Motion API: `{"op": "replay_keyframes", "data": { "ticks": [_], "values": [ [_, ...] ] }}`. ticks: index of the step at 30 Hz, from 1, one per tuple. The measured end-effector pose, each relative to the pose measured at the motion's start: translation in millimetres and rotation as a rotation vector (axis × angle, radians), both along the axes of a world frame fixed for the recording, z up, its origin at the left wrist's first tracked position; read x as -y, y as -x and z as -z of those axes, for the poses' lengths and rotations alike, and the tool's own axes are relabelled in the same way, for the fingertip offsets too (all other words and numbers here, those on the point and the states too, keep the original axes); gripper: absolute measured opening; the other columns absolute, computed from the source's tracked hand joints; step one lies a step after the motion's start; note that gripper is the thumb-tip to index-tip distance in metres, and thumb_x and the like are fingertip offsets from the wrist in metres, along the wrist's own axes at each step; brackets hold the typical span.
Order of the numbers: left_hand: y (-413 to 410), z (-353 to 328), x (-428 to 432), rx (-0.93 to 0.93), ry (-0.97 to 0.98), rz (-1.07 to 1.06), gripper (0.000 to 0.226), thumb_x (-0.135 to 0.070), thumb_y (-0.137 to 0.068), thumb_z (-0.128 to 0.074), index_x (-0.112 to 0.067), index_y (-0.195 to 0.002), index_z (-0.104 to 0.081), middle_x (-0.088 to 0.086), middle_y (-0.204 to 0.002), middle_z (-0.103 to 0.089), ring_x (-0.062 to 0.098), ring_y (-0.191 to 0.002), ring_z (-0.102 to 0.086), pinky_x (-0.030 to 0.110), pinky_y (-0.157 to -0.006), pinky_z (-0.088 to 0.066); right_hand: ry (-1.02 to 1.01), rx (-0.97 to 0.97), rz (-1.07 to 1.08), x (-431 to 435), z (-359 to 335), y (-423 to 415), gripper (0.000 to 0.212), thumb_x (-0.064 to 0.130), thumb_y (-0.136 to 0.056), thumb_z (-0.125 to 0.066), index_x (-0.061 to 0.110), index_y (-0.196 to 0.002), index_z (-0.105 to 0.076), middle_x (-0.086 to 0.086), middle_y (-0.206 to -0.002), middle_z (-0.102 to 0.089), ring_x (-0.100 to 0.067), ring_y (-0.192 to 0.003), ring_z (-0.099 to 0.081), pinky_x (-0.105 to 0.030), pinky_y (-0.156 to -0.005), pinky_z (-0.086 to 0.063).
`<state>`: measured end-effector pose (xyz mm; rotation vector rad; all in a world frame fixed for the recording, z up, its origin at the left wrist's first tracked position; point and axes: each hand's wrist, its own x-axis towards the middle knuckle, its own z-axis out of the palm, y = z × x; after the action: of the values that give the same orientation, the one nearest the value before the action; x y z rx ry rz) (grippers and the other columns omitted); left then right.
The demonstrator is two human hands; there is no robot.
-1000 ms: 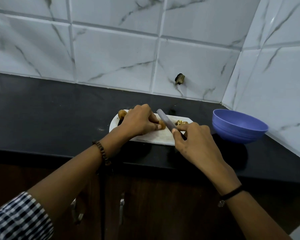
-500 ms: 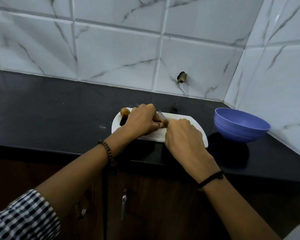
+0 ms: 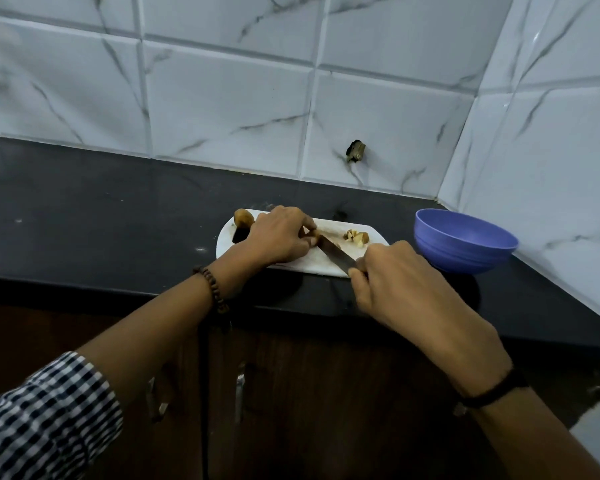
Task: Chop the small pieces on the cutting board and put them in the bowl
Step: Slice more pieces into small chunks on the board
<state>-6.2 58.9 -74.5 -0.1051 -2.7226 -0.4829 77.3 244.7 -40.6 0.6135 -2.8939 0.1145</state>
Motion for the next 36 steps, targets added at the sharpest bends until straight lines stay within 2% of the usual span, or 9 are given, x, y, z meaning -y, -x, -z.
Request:
{"op": "replay_keyframes", "data": {
  "ticks": [6, 15, 19, 22, 26, 28, 30, 32, 36],
  "values": [
    [4.2, -1.5, 4.9, -0.044, 0.081, -0.092, 0.023, -0.032, -0.093, -0.057, -0.026, -0.110, -0.071, -0.007, -0.116, -0.065, 0.020, -0.118, -0.051, 0.040, -0.090, -0.033, 0.150, 0.059, -0.010, -26.5, -11.6, 7.1, 0.027, 0.037, -0.098, -0.053, 0.020, -0.104, -0.074, -0.001, -0.077, -0.063, -0.010, -0.056, -0.054, -0.022, -0.048, -0.038],
    [10.2, -4.9, 23.8, 0.015, 0.110, -0.173, 0.026, -0.033, -0.096, -0.053, -0.021, -0.113, -0.068, -0.006, -0.115, -0.065, 0.021, -0.123, -0.043, 0.051, -0.108, -0.024, 0.549, 0.206, 0.014, -43.2, 1.2, 25.2, 0.025, 0.039, -0.097, -0.055, 0.022, -0.097, -0.074, -0.007, -0.065, -0.072, -0.018, -0.046, -0.058, -0.023, -0.042, -0.046],
    [11.6, -8.3, 21.4, 0.028, 0.137, -0.192, 0.030, -0.033, -0.096, -0.052, -0.021, -0.120, -0.064, -0.005, -0.121, -0.063, 0.022, -0.125, -0.040, 0.049, -0.108, -0.022, 0.657, 0.254, 0.016, -39.0, 7.2, 30.3, 0.023, 0.036, -0.097, -0.058, 0.020, -0.093, -0.074, -0.006, -0.061, -0.070, -0.012, -0.041, -0.053, -0.021, -0.040, -0.043],
    [7.9, -11.0, 11.7, -0.058, 0.141, -0.176, 0.033, -0.028, -0.095, -0.055, -0.019, -0.126, -0.061, 0.000, -0.124, -0.061, 0.024, -0.124, -0.041, 0.040, -0.098, -0.029, 0.756, 0.283, 0.015, -34.9, 10.8, 32.5, 0.022, 0.034, -0.097, -0.058, 0.018, -0.092, -0.072, -0.002, -0.056, -0.068, -0.008, -0.038, -0.051, -0.019, -0.037, -0.040],
    [-7.6, -17.8, -10.5, -0.126, -0.213, -0.127, 0.028, -0.014, -0.096, -0.052, -0.012, -0.121, -0.063, 0.001, -0.114, -0.066, 0.020, -0.107, -0.060, 0.021, -0.071, -0.033, 0.909, 0.367, 0.023, -32.5, 13.5, 32.9, 0.025, 0.032, -0.099, -0.057, 0.014, -0.091, -0.071, -0.002, -0.055, -0.065, -0.009, -0.038, -0.048, -0.020, -0.036, -0.036],
    [-9.5, -20.0, -19.9, -0.012, -0.479, -0.061, 0.031, -0.005, -0.095, -0.047, -0.002, -0.124, -0.058, 0.008, -0.102, -0.070, 0.021, -0.086, -0.071, 0.021, -0.065, -0.053, 1.010, 0.403, 0.037, -31.7, 12.6, 32.2, 0.026, 0.031, -0.099, -0.056, 0.011, -0.094, -0.072, -0.005, -0.060, -0.066, -0.010, -0.040, -0.047, -0.021, -0.036, -0.035],
    [-9.7, -22.2, -29.0, 0.135, -0.758, -0.011, 0.031, -0.003, -0.099, -0.041, 0.009, -0.127, -0.048, 0.020, -0.099, -0.069, 0.026, -0.074, -0.073, 0.032, -0.064, -0.062, 1.062, 0.424, 0.070, -31.3, 11.6, 30.5, 0.031, 0.032, -0.100, -0.055, 0.007, -0.092, -0.071, -0.004, -0.058, -0.063, -0.009, -0.036, -0.043, -0.019, -0.033, -0.031],
    [-8.8, -23.2, -36.4, 0.268, -1.015, 0.048, 0.034, -0.009, -0.105, -0.037, 0.016, -0.128, -0.041, 0.030, -0.106, -0.065, 0.030, -0.073, -0.072, 0.033, -0.064, -0.062, 1.108, 0.459, 0.093, -31.1, 10.7, 28.2, 0.034, 0.034, -0.099, -0.056, 0.004, -0.091, -0.071, -0.003, -0.055, -0.060, -0.010, -0.034, -0.040, -0.017, -0.031, -0.026],
    [-8.3, -22.6, -44.5, 0.399, -1.374, 0.227, 0.030, -0.009, -0.104, -0.044, 0.017, -0.114, -0.056, 0.026, -0.100, -0.068, 0.025, -0.078, -0.070, 0.029, -0.071, -0.062, 1.193, 0.554, 0.126, -30.3, 12.3, 27.1, 0.032, 0.033, -0.099, -0.057, 0.005, -0.092, -0.071, -0.003, -0.057, -0.060, -0.009, -0.036, -0.041, -0.017, -0.029, -0.026]
  ]
}}
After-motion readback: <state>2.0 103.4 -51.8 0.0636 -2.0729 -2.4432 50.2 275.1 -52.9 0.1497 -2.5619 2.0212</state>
